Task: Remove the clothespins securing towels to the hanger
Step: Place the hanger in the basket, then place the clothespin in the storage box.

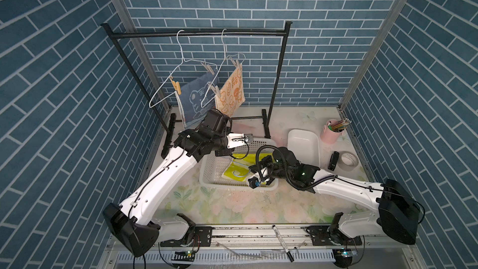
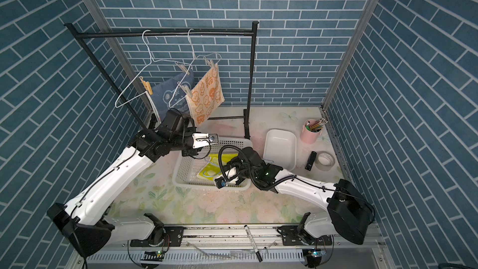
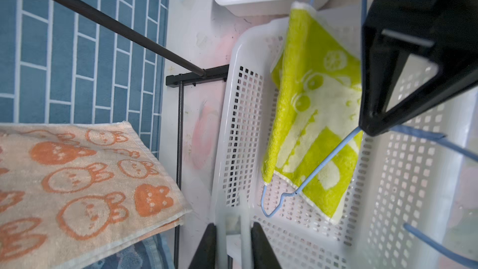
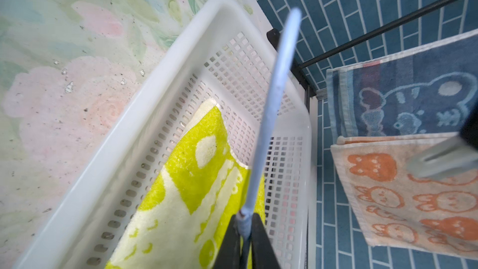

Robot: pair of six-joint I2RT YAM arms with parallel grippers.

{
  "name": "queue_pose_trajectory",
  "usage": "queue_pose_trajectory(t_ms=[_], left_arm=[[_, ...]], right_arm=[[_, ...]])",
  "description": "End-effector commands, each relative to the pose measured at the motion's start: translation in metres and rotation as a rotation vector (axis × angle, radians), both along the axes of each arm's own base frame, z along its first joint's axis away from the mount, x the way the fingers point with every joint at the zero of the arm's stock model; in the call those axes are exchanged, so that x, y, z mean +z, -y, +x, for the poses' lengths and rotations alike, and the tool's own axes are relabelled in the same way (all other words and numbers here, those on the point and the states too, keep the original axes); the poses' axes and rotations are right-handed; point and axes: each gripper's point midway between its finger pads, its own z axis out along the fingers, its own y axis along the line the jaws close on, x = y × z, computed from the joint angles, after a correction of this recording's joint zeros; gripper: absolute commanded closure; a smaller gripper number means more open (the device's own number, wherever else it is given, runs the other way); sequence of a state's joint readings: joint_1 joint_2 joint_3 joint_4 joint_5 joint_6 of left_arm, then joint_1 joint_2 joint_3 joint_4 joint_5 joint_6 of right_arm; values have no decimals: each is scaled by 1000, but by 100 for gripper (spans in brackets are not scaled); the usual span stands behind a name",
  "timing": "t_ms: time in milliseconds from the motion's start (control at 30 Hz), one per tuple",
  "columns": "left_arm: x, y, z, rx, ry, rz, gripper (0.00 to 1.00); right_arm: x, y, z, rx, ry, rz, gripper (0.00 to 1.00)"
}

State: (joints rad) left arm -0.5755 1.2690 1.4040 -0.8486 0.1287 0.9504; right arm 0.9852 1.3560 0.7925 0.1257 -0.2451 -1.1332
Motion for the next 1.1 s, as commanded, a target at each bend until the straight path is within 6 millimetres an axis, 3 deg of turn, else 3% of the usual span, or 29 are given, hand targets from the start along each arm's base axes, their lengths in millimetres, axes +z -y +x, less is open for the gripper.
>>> queue_pose_trajectory(t_ms=[0,133,267,433,600,800,900,1067], left_arm=[[16,14,-5,60,-36,-205,99],[27,17,-10,108,-49,-346,100],[33,16,-10,181,-77,-464,100],[39,25,-12,244,-186,-686,100],[40,44,-15,235,-317,-864,100],[24,51,-20,238,-411,-883,100],[21,52,-22,236,-428,-895,100],[22,54,-26,209,-440,-909,100]], right_arm=[[-6,7,0,-33,-33,-5,75],[-7,21,-7,-60,-60,-25,60],[2,38,-13,-103,-82,-23,52],[39,57,-8,-230,-106,66,49],[86,42,4,-280,-133,270,48],[130,20,30,-288,-154,450,47],[139,15,42,-289,-168,500,47],[137,6,49,-272,-190,507,52]])
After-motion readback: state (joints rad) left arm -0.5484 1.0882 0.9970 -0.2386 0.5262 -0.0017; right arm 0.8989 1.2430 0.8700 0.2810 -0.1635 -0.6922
